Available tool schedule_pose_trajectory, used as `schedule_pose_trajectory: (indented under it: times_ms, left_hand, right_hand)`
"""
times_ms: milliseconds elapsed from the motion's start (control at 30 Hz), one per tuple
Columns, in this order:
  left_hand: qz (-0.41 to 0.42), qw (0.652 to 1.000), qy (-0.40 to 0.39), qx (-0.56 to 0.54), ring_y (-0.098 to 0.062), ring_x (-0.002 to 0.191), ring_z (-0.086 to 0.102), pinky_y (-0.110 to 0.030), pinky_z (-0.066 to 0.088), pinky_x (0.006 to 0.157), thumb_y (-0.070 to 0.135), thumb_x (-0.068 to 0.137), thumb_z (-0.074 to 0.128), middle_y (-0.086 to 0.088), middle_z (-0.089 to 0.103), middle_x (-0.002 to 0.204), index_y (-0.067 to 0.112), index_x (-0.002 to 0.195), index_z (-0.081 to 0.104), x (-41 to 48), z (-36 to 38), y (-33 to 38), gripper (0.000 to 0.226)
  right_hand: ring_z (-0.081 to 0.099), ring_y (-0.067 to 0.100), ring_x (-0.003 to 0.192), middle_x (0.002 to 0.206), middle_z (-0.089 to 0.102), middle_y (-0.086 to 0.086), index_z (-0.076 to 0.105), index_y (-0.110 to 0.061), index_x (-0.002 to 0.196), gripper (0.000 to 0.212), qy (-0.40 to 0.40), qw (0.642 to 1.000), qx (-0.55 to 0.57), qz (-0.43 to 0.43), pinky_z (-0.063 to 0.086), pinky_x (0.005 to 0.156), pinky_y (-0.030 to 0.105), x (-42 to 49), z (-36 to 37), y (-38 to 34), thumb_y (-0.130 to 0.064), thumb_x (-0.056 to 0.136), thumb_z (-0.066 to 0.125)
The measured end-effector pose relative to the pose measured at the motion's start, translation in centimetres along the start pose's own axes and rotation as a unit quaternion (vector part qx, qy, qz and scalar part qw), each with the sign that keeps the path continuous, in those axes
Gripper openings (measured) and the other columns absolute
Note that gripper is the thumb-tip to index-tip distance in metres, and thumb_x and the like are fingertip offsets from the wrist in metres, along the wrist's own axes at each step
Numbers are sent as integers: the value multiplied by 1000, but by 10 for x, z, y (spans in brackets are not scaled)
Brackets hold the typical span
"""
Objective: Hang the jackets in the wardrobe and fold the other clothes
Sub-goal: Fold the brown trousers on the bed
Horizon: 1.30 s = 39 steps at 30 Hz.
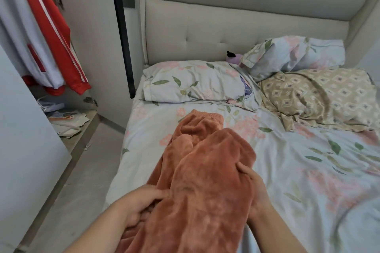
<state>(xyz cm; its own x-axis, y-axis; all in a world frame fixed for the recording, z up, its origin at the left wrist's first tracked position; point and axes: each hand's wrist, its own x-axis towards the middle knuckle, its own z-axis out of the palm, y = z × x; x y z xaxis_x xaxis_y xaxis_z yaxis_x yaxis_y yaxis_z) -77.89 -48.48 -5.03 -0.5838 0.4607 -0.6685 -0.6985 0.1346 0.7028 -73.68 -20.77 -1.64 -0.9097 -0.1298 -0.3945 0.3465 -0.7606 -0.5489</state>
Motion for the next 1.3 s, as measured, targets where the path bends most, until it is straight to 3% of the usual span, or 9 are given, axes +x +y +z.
schedule_pose_trajectory:
  times_ms: [100, 233, 367, 533, 733, 867, 967, 1100, 1300]
  left_hand:
    - [27, 995, 29, 88, -25, 101, 72, -36, 57, 88, 29, 66, 92, -8, 75, 107, 17, 104, 78, -11, 11, -21, 42]
    - [117, 981, 153, 20, -25, 101, 71, -44, 53, 97, 22, 95, 65, -4, 75, 107, 16, 114, 72, -19, 21, -31, 22]
    - [176, 946, 270, 33, -21, 97, 71, -44, 55, 92, 32, 98, 57, 1, 76, 102, 22, 109, 72, -32, 24, -31, 21]
    - [88, 983, 143, -80, -30, 75, 73, -38, 60, 64, 10, 78, 76, -23, 74, 94, 0, 98, 76, -59, -4, -24, 22]
    - [-89, 981, -7, 172, -33, 105, 68, -45, 55, 94, 0, 78, 70, -22, 70, 113, 1, 105, 76, -79, -22, -47, 28]
    - [7, 945, 109, 307, -10, 101, 68, -27, 54, 92, 42, 66, 78, 11, 74, 107, 26, 104, 77, -79, -2, -51, 41]
    - [91, 955, 114, 258, -6, 103, 68, -26, 50, 97, 25, 86, 66, 13, 74, 108, 31, 101, 79, -81, -4, -50, 21]
    - [143, 952, 235, 134, -16, 68, 67, -31, 53, 66, -1, 99, 45, -10, 75, 80, 6, 94, 72, -85, -18, -49, 28]
    - [58, 952, 286, 95, -12, 45, 46, -18, 37, 42, 19, 104, 47, -6, 56, 60, 8, 89, 63, -92, -30, -54, 24]
  right_hand:
    - [59, 39, 122, 132, 61, 24, 65, -1, 127, 49, 5, 1000, 13, 15, 54, 92, 49, -4, 9, 13, -36, 93, 62]
    - [57, 39, 126, 135, 59, 23, 69, -12, 123, 52, 16, 1000, 23, -7, 51, 97, 49, -17, 6, 21, -54, 100, 48]
    - [57, 44, 124, 135, 58, 28, 64, -2, 128, 49, 23, 998, -49, 21, 49, 100, 54, -37, 10, 23, -30, 88, 73]
    - [65, 44, 111, 121, 65, 30, 52, 3, 133, 48, 65, 991, -120, -1, 50, 98, 56, -43, 30, 30, 4, 85, 59]
    - [58, 48, 119, 130, 57, 34, 57, 6, 130, 46, 4, 996, -82, 24, 46, 102, 60, -53, 28, 26, 9, 84, 53]
    - [67, 47, 101, 116, 63, 34, 64, 11, 119, 47, -10, 993, -105, 47, 55, 85, 58, -58, 26, 24, 8, 72, 60]
    - [69, 45, 88, 100, 67, 31, 60, 10, 120, 45, 12, 992, -115, 42, 57, 78, 55, -56, 22, 23, 5, 76, 54]
    - [70, 43, 76, 85, 68, 28, 73, 10, 95, 32, 19, 993, -114, 38, 58, 71, 53, -57, 18, 19, 3, 74, 50]
    - [69, 36, 64, 70, 66, 21, 74, 5, 73, 29, 2, 990, -132, 47, 58, 61, 46, -65, 21, 19, 3, 71, 46]
